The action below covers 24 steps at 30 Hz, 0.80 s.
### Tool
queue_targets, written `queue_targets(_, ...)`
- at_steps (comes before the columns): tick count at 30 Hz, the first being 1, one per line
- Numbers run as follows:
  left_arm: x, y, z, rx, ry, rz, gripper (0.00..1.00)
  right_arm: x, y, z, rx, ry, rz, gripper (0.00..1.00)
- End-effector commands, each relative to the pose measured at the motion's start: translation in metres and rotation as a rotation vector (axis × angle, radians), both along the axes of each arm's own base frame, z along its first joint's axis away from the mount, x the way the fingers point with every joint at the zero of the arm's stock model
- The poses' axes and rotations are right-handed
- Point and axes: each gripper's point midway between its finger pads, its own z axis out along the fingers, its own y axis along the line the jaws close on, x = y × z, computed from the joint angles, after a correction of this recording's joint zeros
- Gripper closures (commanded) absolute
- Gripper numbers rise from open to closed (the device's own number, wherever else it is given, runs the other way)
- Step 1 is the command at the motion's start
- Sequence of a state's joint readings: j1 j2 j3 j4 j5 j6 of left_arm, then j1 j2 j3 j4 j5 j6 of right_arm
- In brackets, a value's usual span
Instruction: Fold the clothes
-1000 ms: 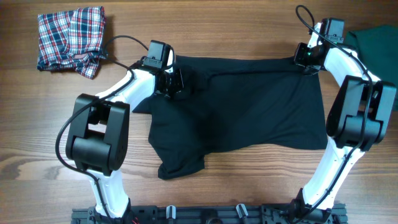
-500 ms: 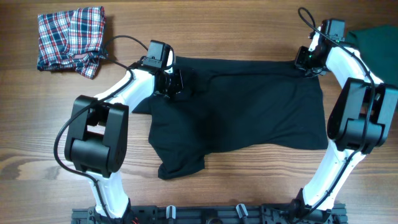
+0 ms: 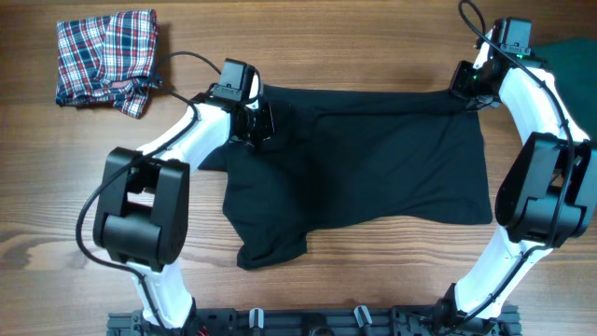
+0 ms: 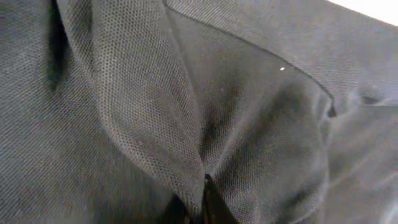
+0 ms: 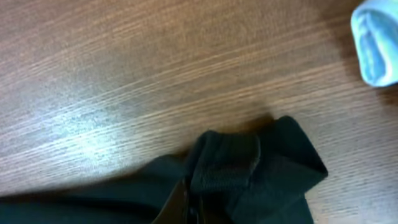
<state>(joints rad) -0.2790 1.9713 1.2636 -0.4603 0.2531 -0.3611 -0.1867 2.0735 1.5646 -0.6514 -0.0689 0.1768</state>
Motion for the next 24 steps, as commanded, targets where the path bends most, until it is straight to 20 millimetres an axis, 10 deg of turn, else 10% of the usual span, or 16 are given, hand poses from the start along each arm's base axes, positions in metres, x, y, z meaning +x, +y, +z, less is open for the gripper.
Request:
queue_targets(1,0.000,-0.001,0.022,-0.014,-0.032,-0.017,0.96,-0.002,-0.003,0.017,0.015,-0.014,-0.077,0.96)
queue_targets(24,-0.019,0.021,0.061,0.009,-0.033,-0.026,0.96,-0.034,-0.004,0.024,0.007,0.091,-0.129,0.96)
